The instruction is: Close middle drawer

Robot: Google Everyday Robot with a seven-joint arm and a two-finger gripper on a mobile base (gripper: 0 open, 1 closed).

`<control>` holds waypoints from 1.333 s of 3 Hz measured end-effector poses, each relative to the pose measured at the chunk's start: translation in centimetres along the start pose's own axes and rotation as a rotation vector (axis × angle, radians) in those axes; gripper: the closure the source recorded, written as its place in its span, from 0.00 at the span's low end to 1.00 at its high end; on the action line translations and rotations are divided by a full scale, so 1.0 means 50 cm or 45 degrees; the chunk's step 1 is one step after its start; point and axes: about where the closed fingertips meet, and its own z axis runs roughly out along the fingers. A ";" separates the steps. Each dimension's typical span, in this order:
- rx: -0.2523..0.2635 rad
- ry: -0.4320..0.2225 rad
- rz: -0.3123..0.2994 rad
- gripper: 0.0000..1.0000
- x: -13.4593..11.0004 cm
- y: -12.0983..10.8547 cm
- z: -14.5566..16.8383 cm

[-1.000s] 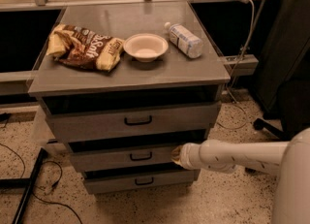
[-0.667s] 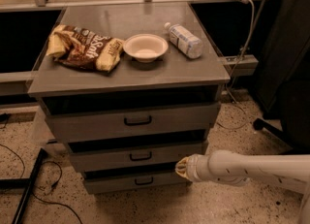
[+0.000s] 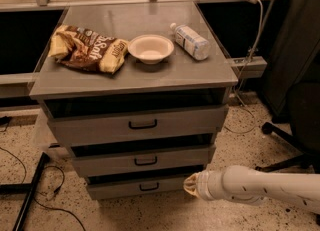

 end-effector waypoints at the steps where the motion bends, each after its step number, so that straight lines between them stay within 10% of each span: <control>1: 0.000 0.000 0.000 0.57 0.000 0.000 0.000; 4: 0.000 0.000 0.000 0.00 0.000 0.000 0.000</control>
Offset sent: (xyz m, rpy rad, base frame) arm 0.0000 0.0000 0.0000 0.0000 0.0000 0.0000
